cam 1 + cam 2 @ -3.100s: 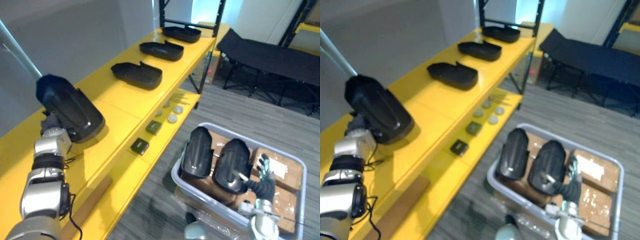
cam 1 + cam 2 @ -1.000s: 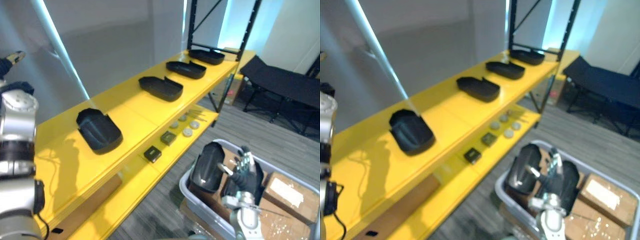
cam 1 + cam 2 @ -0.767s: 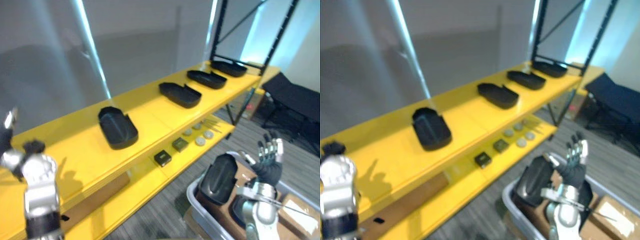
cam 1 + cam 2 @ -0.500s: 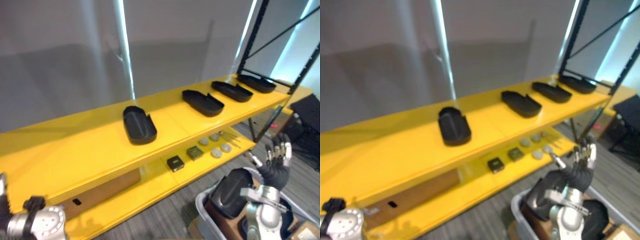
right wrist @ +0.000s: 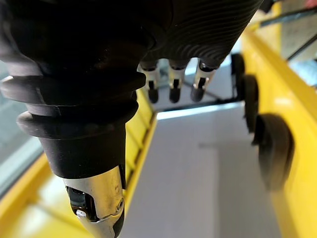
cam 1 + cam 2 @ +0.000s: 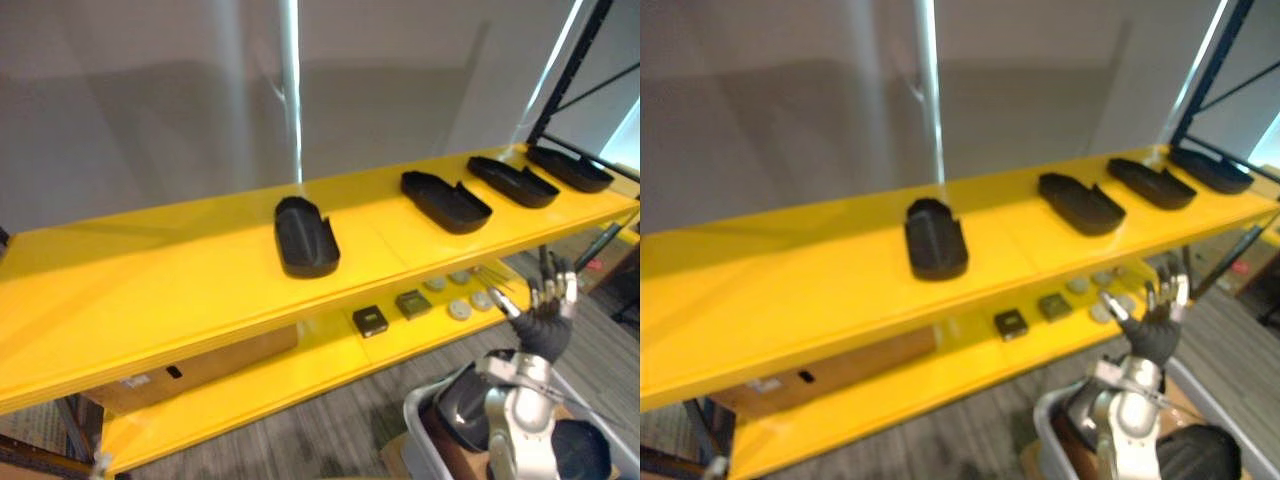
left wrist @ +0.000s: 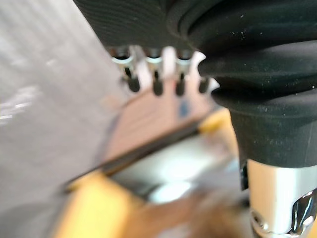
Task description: Walk over and take plastic housings, then place them on the shelf
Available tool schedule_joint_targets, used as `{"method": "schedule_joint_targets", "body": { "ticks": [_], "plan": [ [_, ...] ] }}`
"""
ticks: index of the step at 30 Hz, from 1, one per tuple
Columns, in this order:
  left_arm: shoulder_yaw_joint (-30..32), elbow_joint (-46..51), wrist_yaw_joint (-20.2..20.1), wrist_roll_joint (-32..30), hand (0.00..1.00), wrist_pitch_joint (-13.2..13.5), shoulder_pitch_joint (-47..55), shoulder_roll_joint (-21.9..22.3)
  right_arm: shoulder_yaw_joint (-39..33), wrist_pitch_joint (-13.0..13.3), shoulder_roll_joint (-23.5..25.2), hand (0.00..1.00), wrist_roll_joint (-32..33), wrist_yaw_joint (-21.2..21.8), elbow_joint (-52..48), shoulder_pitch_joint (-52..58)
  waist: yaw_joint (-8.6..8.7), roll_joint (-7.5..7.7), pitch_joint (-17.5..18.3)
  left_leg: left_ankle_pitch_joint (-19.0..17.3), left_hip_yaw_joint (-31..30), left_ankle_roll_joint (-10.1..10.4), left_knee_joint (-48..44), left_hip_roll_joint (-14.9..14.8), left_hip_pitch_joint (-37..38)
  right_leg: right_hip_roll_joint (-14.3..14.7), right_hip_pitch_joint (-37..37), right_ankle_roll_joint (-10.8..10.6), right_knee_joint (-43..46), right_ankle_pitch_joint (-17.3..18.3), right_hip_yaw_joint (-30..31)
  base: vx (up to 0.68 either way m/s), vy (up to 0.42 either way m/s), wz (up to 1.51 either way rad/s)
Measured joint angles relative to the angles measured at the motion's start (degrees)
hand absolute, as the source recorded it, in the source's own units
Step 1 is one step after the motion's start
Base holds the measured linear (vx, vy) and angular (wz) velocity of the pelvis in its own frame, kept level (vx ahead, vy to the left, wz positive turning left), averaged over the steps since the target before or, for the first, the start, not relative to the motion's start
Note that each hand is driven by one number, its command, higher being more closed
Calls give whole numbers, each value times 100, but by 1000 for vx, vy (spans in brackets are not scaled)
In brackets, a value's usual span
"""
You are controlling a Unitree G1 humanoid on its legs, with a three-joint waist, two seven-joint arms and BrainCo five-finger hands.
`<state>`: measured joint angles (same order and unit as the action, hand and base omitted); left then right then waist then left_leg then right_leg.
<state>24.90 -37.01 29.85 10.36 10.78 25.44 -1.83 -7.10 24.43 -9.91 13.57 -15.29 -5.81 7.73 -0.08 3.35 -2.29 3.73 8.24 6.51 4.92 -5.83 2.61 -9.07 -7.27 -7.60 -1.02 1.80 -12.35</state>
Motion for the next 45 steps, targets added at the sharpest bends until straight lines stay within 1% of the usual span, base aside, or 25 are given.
{"method": "schedule_joint_targets", "body": {
  "ticks": [1,2,3,4,5,7,8,9,10,16,19,21,22,23,25,27,29,30,34,35,37,38,40,42,45],
  "plan": [
    [-69,-321,-387,217,0,39,-2,-2,3,0,-26,0,48,136,1,-97,-24,-4,-5,-6,0,0,-19,19,12,-19,-3,-13,27,8,0,72,3,1],
    [-102,-453,-583,298,0,49,-4,-3,7,1,-51,0,51,215,1,-151,-37,-14,-12,-8,0,-2,-20,31,24,-33,-9,-28,39,20,0,90,7,6],
    [-174,-759,-948,373,0,79,-62,-2,38,8,-150,0,140,423,1,-319,-65,-64,-64,-20,-8,-14,-21,60,53,-58,-54,-40,36,30,-9,60,7,6],
    [-259,-883,-1118,515,0,82,-111,-9,82,10,-213,0,151,502,2,-467,-69,-55,-120,-25,-11,-20,-21,72,92,-73,-93,-49,39,36,-17,43,6,3],
    [-314,-956,-1237,565,0,79,-138,-10,126,13,-252,0,150,572,2,-564,-74,-95,-168,-31,-6,-22,-20,75,105,-78,-100,-51,41,39,-14,0,0,0],
    [-516,-1221,-1677,735,0,19,-238,-14,347,35,-356,0,224,863,5,-873,-89,-225,-303,-32,-13,-23,-20,84,119,-88,-111,-55,46,41,-12,0,0,0],
    [-550,-1285,-1763,737,0,-2,-256,-16,404,35,-363,0,328,960,6,-920,-96,-230,-323,-32,-25,-23,-19,84,120,-87,-116,-58,47,43,-17,-11,-8,4],
    [-603,-1409,-1906,737,0,-89,-305,-16,484,35,-364,0,458,1140,15,-988,-111,-251,-334,-32,-59,-23,-19,84,126,-84,-138,-61,46,51,-36,-4,-7,4],
    [-993,-1842,-2117,777,0,-101,-645,-267,1135,27,-369,0,480,1654,429,-1926,-217,-119,-412,-23,-160,-17,5,101,144,-91,-242,-66,29,65,-154,0,0,0],
    [-1014,-1840,-2113,776,0,-101,-650,-267,1118,26,-369,0,482,1640,427,-1922,-213,-131,-465,-21,-166,-16,-3,101,136,-93,-236,-66,46,65,-163,0,0,0],
    [-1116,-1821,-2082,760,0,-106,-776,-263,857,-24,-367,0,483,1502,357,-1921,-211,-135,-640,38,-163,-23,-21,80,39,-96,-118,-52,206,73,-170,-18,1,5],
    [-1248,-1820,-1949,711,0,-180,-897,-240,576,-186,-366,0,480,1287,96,-1927,-202,-162,-968,48,-178,-48,-25,94,-52,-144,23,-46,462,147,-169,-104,15,9],
    [-1254,-1823,-1911,707,0,-215,-926,-238,505,-228,-367,0,478,1240,28,-1929,-186,-159,-1032,38,-165,-59,-31,94,-90,-179,100,-57,573,185,-169,-130,23,18],
    [-1259,-1821,-1861,699,0,-242,-1005,-244,388,-245,-369,0,477,1155,-91,-1943,-136,-158,-1173,19,-140,-74,-172,77,-219,-214,189,-43,748,247,-179,-142,34,21],
    [-1275,-1823,-1701,651,0,-284,-1283,-290,253,-337,-370,0,452,980,-331,-2185,-77,-161,-1608,-230,-116,-154,-866,44,-674,-296,457,-29,1144,366,-184,-150,47,19],
    [-1427,-1825,-1610,652,0,-317,-1520,-349,254,-426,-373,0,364,928,-454,-2326,-68,-235,-1819,-306,-128,-187,-1151,30,-881,-308,540,-29,1252,395,-207,-115,27,14],
    [-1605,-1814,-1580,675,0,-318,-1700,-440,346,-482,-372,0,357,937,-469,-2404,-76,-276,-1905,-304,-68,-189,-1144,45,-881,-320,535,-1,1260,435,-218,-60,19,10],
    [-1681,-1810,-1576,684,0,-319,-1770,-488,407,-502,-372,0,350,967,-487,-2446,-81,-279,-1907,-301,11,-192,-1140,38,-875,-341,533,-26,1279,490,-229,7,3,9],
    [-1885,-1789,-1575,679,0,-321,-1888,-499,451,-506,-372,0,241,1129,-542,-2577,-66,-291,-1912,-238,-62,-197,-1120,102,-871,-396,533,1,1355,586,-300,54,-7,14],
    [-1949,-1779,-1581,677,0,-329,-1909,-497,544,-518,-374,0,240,1220,-542,-2654,-39,-293,-1913,-200,-148,-180,-1111,117,-878,-393,531,12,1373,593,-345,93,-24,25],
    [-2004,-1777,-1584,652,0,-332,-1924,-502,734,-618,-374,0,243,1422,-542,-2767,-58,-294,-1913,-175,-197,-162,-1063,117,-861,-383,519,36,1426,645,-346,91,-34,24],
    [-2010,-1780,-1584,646,0,-338,-1924,-502,902,-711,-373,0,243,1559,-541,-2885,-60,-295,-1912,-172,-237,-158,-1046,124,-857,-385,516,43,1481,712,-346,65,-39,21],
    [-2067,-1783,-1585,644,0,-346,-1923,-502,1241,-779,-370,0,243,1710,-533,-3076,-82,-306,-1917,-159,-271,-140,-1042,116,-854,-374,504,68,1518,754,-346,51,-40,16],
    [-2122,-1809,-1590,511,0,-376,-1923,-502,1749,-959,-343,0,249,1902,-443,-3351,-108,-353,-1942,-158,-277,-139,-1032,99,-808,-360,463,97,1544,774,-342,24,-25,4],
    [-2201,-1846,-1616,444,0,-382,-1911,-491,2239,-1098,-106,0,256,1987,-92,-3532,-170,-424,-1936,-110,-266,-115,-900,107,-662,-363,389,131,1545,802,-338,0,0,0]
  ]
}}
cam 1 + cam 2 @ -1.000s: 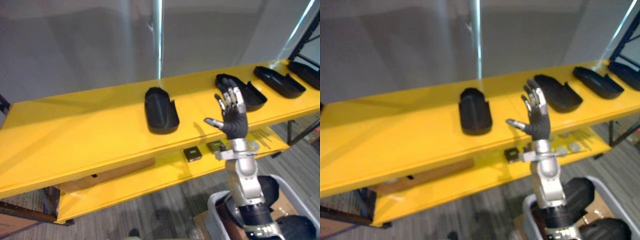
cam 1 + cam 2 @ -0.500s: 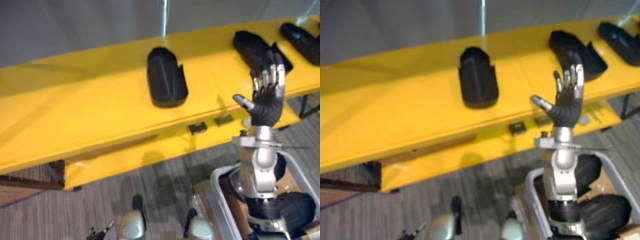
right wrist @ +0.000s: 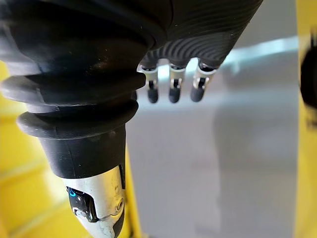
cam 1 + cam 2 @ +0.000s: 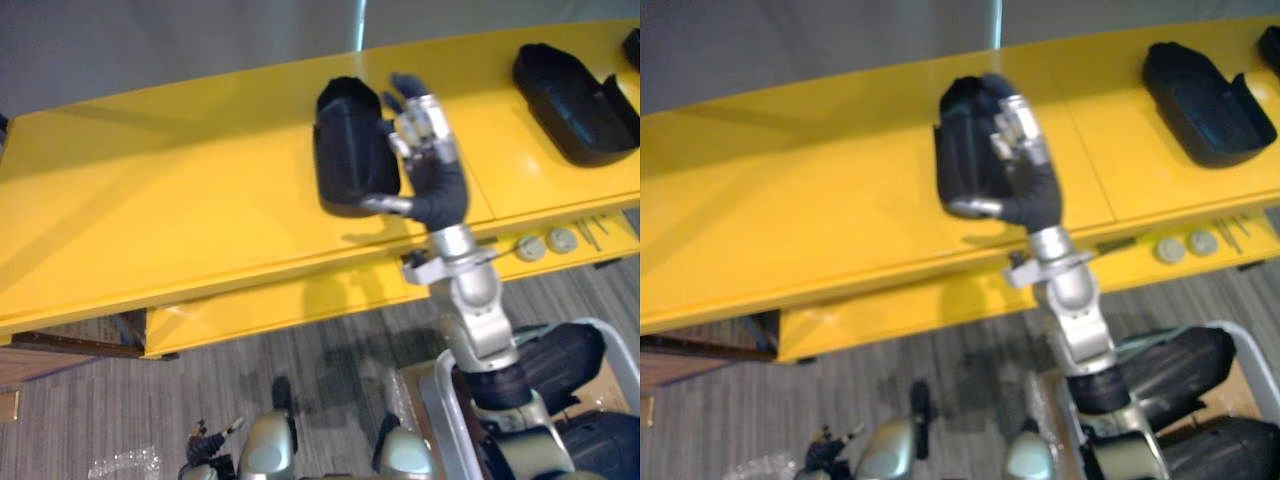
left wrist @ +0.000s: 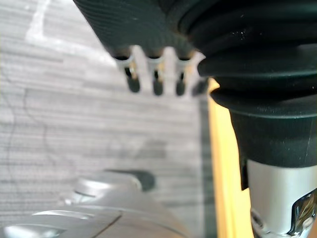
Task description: Walk over and take plastic housings, then place them on the shelf
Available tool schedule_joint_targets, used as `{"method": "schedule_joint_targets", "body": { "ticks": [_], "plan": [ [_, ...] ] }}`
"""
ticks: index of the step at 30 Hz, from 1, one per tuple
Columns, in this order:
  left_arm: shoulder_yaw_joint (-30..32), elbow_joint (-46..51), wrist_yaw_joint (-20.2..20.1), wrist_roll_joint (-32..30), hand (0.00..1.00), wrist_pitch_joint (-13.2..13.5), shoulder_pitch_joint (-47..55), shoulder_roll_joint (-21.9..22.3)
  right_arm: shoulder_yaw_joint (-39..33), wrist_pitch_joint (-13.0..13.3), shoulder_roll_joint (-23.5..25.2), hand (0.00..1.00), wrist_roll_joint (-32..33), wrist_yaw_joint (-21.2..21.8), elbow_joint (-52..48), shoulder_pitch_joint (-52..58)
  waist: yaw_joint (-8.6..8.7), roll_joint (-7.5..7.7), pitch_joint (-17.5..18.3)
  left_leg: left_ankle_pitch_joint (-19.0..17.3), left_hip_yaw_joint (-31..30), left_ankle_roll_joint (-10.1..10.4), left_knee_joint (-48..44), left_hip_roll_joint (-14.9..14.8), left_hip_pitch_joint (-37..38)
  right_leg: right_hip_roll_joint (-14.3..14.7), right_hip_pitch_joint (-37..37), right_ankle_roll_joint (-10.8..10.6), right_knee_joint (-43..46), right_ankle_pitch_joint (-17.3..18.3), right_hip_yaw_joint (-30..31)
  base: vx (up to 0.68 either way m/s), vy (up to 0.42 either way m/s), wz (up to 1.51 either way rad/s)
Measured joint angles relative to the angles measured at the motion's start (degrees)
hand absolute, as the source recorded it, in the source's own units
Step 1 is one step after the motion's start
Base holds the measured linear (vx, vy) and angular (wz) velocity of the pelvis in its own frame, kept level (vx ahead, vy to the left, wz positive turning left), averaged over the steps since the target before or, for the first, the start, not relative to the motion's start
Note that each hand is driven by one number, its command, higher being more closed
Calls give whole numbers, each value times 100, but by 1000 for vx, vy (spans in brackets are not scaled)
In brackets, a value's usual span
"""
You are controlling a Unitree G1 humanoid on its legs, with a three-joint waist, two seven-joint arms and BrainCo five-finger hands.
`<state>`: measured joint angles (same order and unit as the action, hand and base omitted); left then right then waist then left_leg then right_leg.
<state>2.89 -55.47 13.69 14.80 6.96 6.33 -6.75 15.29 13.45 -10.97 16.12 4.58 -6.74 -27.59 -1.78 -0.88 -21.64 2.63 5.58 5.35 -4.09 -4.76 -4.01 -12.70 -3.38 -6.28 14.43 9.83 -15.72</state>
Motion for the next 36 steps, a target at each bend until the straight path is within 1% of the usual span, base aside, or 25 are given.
{"method": "schedule_joint_targets", "body": {
  "ticks": [3,7,8,10,11,13,14,15,16,17,19,20,22,25,30,33,36],
  "plan": [
    [-137,-100,-11,-9,0,-3,1,0,562,-120,351,0,-54,-16,556,-264,-37,-65,3,115,-21,11,156,9,20,-1,21,-73,2,60,-10,-35,-15,4],
    [-195,-224,-10,-2,0,-50,44,46,1269,-348,805,0,-396,-383,1182,-508,-69,-187,32,290,-63,19,420,7,106,6,33,-94,51,73,-68,-52,-20,7],
    [-199,-226,-11,-2,0,-60,54,50,1343,-374,853,0,-407,-446,1220,-513,-69,-195,36,308,-76,18,442,11,108,1,34,-96,59,75,-84,-36,-7,15],
    [-212,-230,-9,0,0,-83,57,52,1547,-495,1033,0,-569,-740,1397,-584,-66,-215,31,379,-152,8,531,30,101,-10,42,-101,87,80,-148,-39,-5,15],
    [-230,-230,-8,0,0,-83,57,50,1551,-518,1089,0,-595,-817,1487,-624,-65,-219,29,403,-161,11,567,30,107,-10,50,-102,94,81,-152,-38,-4,9],
    [-370,-222,3,48,0,-61,57,31,1602,-706,1254,0,-735,-1211,1810,-757,-81,-235,21,419,-172,17,583,30,89,-15,78,-102,113,80,-156,-32,1,3],
    [-389,-222,7,53,0,-42,59,28,1641,-754,1282,0,-779,-1313,1868,-764,-82,-238,21,419,-172,17,583,30,90,-19,78,-102,116,80,-155,0,0,0],
    [-430,-217,18,65,0,6,58,22,1686,-886,1311,0,-810,-1506,1911,-763,-82,-258,11,420,-172,17,583,33,88,-24,82,-102,118,80,-155,0,0,0],
    [-436,-206,26,69,0,25,58,25,1710,-932,1317,0,-838,-1606,1926,-764,-82,-275,2,421,-172,18,583,36,85,-27,88,-103,122,80,-154,0,0,0],
    [-554,-168,58,90,0,55,57,25,1734,-1078,1349,0,-1048,-1931,2008,-769,-81,-337,-22,424,-171,17,590,42,82,-38,105,-111,144,86,-150,0,0,0],
    [-651,-141,92,111,0,52,58,24,1700,-1224,1381,0,-1218,-2231,2203,-771,-81,-417,-3,446,-174,14,618,44,65,-58,146,-131,189,105,-152,-3,-4,2],
    [-745,-101,98,114,0,37,59,45,1595,-1378,1382,0,-1519,-2600,2461,-773,-84,-523,-10,480,-180,11,670,57,88,-81,154,-159,231,133,-157,3,-9,4],
    [-812,-70,98,113,0,25,70,46,1474,-1405,1388,0,-1710,-2813,2621,-773,-92,-567,-9,481,-180,12,670,70,83,-114,186,-175,292,169,-157,0,-3,2],
    [-816,28,98,112,0,12,165,56,1117,-1368,1387,0,-2272,-3304,2905,-784,-82,-586,2,483,-184,12,665,92,85,-173,238,-166,423,259,-157,0,0,0],
    [-818,32,97,112,0,57,239,83,768,-1204,1385,0,-2553,-3802,3211,-1012,-101,-606,1,484,-197,13,651,111,85,-205,234,-168,445,280,-176,0,0,0],
    [-822,36,77,108,0,78,261,104,494,-1202,1360,0,-2583,-3902,3223,-1116,-103,-649,-2,484,-203,12,642,154,88,-225,229,-171,468,281,-181,0,0,0],
    [-835,36,55,106,0,152,274,104,431,-1201,1343,0,-2582,-3959,3225,-1133,-102,-664,0,484,-206,12,636,161,91,-236,228,-172,486,281,-180,-31,11,0]
  ]
}}
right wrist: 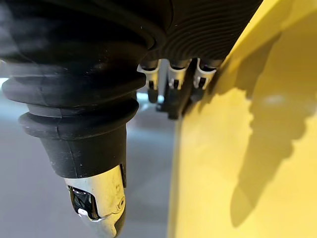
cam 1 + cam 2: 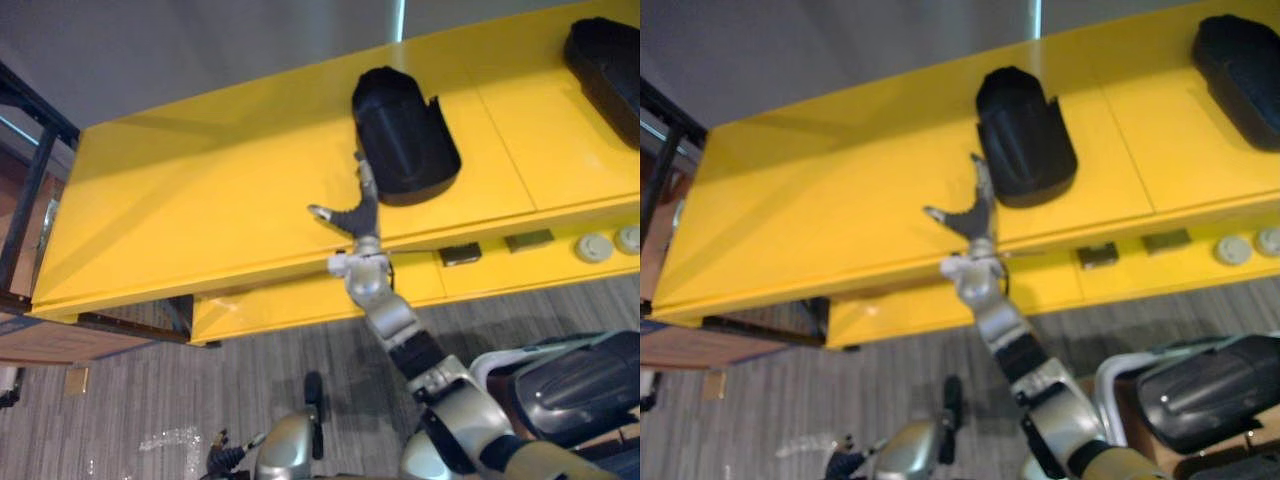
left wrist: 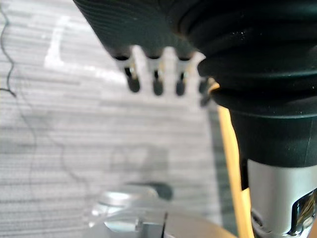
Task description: Walk over and take plastic housings, then place them on the shelf
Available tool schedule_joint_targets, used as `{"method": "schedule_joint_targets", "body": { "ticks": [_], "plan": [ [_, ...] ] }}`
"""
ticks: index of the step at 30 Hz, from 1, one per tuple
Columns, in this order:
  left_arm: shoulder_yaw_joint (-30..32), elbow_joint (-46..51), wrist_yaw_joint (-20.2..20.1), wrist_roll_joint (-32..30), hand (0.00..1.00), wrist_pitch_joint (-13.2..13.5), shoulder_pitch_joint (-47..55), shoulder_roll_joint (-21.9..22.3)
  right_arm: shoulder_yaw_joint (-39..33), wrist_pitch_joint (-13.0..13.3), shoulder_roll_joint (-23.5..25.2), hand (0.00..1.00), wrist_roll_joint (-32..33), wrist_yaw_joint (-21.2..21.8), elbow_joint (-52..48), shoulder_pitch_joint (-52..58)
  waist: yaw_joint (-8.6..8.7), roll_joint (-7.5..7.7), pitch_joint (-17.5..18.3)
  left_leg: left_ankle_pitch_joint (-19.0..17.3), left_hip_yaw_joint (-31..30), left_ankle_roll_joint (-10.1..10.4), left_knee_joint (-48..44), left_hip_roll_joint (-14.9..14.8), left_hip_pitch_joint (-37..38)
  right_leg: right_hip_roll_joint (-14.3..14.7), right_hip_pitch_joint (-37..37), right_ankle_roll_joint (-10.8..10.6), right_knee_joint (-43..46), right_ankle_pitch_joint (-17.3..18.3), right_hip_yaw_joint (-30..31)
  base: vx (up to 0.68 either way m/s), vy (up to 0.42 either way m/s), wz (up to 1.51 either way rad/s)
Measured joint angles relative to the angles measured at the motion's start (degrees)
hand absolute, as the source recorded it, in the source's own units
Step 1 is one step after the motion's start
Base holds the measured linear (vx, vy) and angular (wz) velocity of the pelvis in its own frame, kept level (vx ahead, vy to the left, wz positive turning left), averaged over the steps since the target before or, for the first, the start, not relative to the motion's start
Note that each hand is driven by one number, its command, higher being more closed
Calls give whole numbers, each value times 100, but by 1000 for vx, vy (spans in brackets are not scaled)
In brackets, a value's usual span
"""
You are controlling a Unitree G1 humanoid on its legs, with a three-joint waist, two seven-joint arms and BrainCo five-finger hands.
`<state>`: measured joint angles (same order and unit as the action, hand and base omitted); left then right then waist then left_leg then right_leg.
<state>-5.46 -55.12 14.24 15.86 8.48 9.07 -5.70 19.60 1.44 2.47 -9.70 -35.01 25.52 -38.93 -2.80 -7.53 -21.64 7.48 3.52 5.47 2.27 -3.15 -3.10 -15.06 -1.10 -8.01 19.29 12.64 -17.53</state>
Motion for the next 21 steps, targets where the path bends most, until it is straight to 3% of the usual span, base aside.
{"method": "schedule_joint_targets", "body": {
  "ticks": [4,7,10,12,15,21],
  "plan": [
    [-43,24,-100,-7,0,76,0,0,-70,11,-68,0,5,43,0,-6,10,-31,-8,8,0,-7,-1,-2,8,-4,0,0,21,0,3,0,0,0],
    [-94,28,-112,-9,0,110,0,1,-88,230,-124,0,229,463,9,-5,24,-80,-3,14,1,-10,3,-2,10,-8,4,-1,31,0,5,0,0,0],
    [-113,58,-144,-63,0,111,0,2,116,504,-124,0,416,1260,8,-15,24,-138,35,16,6,-7,5,-12,15,-9,3,-1,31,0,8,0,0,0],
    [-161,72,-144,-84,0,109,-2,4,639,638,-122,0,496,1887,7,-65,24,-155,46,20,13,0,2,-30,36,-5,-10,0,30,0,15,0,0,0],
    [-186,72,-143,-163,0,99,-2,7,1092,783,-114,0,500,2141,-73,-191,-8,-155,47,23,11,5,14,-39,124,4,-108,1,16,1,8,-12,-2,0],
    [-136,89,-132,-376,0,83,0,6,454,1157,-134,0,850,2108,-1817,-278,-5,-141,54,64,68,-28,210,-40,216,4,-133,-69,-36,-50,19,-31,10,-1]
  ]
}}
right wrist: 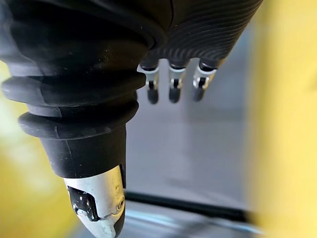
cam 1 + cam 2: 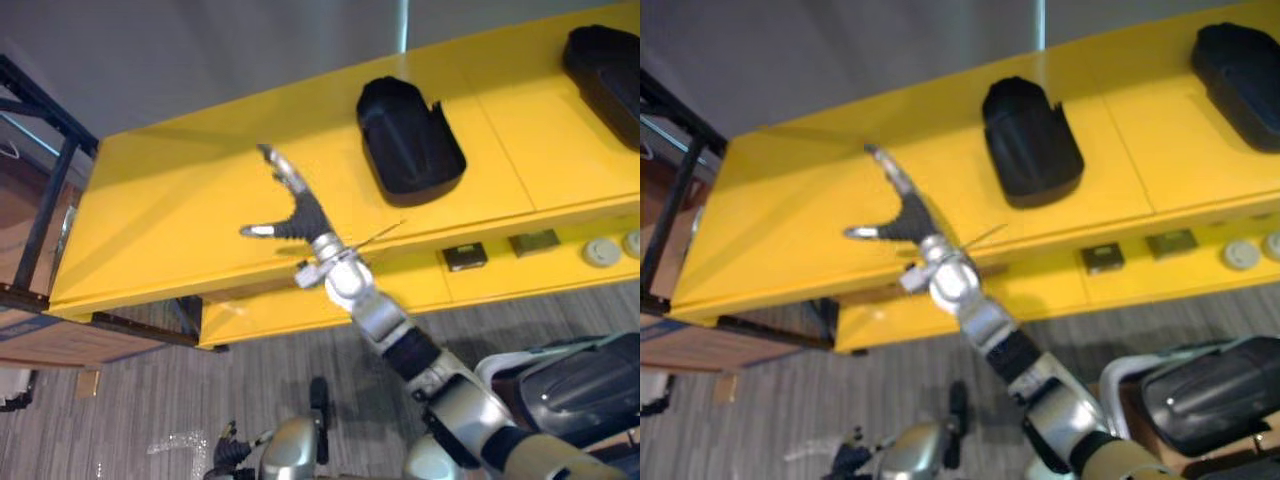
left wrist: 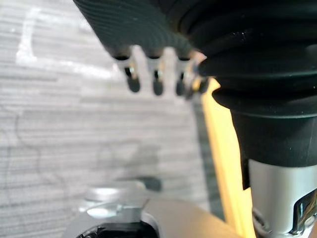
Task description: Walk over and take plastic housings, then place them on the shelf
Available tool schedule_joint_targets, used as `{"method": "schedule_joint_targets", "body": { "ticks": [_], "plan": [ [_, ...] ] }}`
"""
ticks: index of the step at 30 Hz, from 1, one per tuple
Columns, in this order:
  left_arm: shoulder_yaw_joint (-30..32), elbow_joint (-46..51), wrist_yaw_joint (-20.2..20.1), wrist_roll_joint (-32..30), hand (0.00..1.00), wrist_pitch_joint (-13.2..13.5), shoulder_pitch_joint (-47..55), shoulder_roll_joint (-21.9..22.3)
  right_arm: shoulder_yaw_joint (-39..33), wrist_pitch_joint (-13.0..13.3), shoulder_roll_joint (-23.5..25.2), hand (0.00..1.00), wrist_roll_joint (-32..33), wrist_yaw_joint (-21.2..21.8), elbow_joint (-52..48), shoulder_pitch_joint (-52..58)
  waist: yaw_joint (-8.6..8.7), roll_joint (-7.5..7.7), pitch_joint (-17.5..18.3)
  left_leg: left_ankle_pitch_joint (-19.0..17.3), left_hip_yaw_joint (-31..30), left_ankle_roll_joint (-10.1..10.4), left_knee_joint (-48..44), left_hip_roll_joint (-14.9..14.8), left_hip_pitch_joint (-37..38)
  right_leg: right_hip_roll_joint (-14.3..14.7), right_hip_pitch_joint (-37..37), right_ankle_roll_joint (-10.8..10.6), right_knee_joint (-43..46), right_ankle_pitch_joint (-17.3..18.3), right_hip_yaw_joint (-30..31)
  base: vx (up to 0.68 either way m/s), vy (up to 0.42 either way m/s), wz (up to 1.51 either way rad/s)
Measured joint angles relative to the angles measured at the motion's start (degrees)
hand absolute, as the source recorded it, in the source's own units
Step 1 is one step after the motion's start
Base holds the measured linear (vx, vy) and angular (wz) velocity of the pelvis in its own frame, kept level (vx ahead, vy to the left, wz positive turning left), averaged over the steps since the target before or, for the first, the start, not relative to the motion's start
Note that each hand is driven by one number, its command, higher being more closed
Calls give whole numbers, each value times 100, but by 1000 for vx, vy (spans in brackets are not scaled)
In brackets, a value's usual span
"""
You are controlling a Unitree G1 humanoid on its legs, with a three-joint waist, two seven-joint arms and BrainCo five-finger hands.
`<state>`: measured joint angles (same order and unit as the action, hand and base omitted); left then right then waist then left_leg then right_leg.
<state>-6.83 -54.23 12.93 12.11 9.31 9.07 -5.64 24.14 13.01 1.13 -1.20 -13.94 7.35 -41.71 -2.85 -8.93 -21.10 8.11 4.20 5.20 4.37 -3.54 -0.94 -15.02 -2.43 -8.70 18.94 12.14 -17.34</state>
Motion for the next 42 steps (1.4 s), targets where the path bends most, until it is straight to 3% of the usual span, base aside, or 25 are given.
{"method": "schedule_joint_targets", "body": {
  "ticks": [3,6,9,12,14,17,21,27,42],
  "plan": [
    [78,-42,32,-142,0,-2,-1,-5,-695,-12,-282,0,34,-284,-689,2,52,78,37,29,105,13,11,2,58,9,-64,-20,-97,-51,32,11,15,-9],
    [115,-53,35,-151,0,-1,-2,-18,-1703,-284,-851,0,47,-581,-1290,165,86,160,77,29,188,13,14,-15,91,32,-125,-27,-256,-131,76,15,10,-9],
    [154,-69,35,-195,0,-17,9,-31,-2483,-567,-1394,0,402,-561,-1696,596,174,207,97,27,317,15,18,-68,93,118,-123,-14,-424,-236,177,5,1,-19],
    [164,-63,34,-263,0,-63,6,-79,-2815,-1048,-1830,0,791,-327,-1702,1171,293,276,126,22,496,22,19,-141,109,208,-46,7,-461,-281,331,-14,-17,-24],
    [169,-63,34,-355,0,-69,6,-98,-2938,-1179,-1949,0,1001,-224,-1697,1477,367,300,131,20,524,25,19,-173,109,216,-25,21,-467,-294,353,-23,-10,-14],
    [169,-26,34,-357,0,-73,3,-116,-3192,-1152,-2004,0,1285,-87,-1506,1925,399,327,129,17,595,26,20,-211,118,256,36,31,-456,-320,446,-39,1,-14],
    [169,86,36,-353,0,-74,4,-148,-3372,-923,-2034,0,1521,272,-830,1944,409,386,124,12,594,18,21,-197,112,269,43,20,-458,-356,457,-44,6,-1],
    [171,228,32,-349,0,-180,2,-226,-3371,-903,-2217,0,1624,719,45,1681,359,503,122,23,542,-6,20,-129,77,203,43,0,-449,-369,412,-21,19,5],
    [282,437,-66,-305,0,-214,3,-227,-3422,-788,-2857,0,1901,1556,1511,742,355,454,79,93,256,-95,19,72,-5,-20,54,-46,-153,-209,167,-9,13,10]
  ]
}}
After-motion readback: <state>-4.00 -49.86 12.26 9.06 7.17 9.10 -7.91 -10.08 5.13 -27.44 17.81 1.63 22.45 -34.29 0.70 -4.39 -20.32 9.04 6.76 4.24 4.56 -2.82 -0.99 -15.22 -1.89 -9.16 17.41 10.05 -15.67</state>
